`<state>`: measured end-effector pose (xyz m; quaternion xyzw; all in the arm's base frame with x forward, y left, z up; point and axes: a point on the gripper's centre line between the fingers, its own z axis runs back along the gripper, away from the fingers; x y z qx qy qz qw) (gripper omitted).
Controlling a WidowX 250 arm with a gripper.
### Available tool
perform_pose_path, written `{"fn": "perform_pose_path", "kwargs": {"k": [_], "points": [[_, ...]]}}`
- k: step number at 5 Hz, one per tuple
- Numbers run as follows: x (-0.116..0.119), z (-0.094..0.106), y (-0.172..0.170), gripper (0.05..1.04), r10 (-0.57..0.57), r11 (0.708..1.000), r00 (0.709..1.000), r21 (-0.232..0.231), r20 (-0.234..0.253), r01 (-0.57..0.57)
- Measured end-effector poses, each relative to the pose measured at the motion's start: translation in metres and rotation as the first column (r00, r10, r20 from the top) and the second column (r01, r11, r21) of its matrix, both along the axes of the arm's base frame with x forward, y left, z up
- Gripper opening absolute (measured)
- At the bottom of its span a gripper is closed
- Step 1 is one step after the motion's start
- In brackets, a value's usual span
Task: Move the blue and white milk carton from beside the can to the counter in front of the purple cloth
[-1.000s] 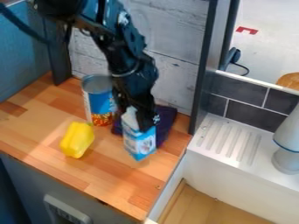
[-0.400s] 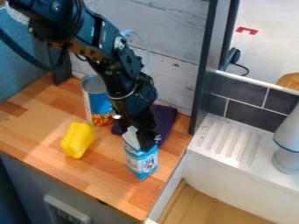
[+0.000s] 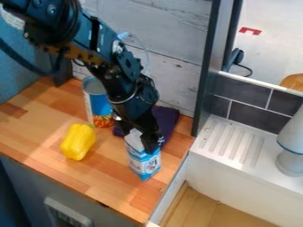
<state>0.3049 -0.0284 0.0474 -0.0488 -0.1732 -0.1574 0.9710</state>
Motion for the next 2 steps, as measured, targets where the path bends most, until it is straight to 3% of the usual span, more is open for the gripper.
{"fn": "perform_pose_path", "kwargs": {"k": [1,2], "points": [[-0.005,0.030,0.006,1.008,0.007,0.999,1.000,-0.041,0.011,-0.007],[-0.007,0.073,0.016,1.003,0.006,0.994,1.000,-0.111,0.000,-0.006]]}}
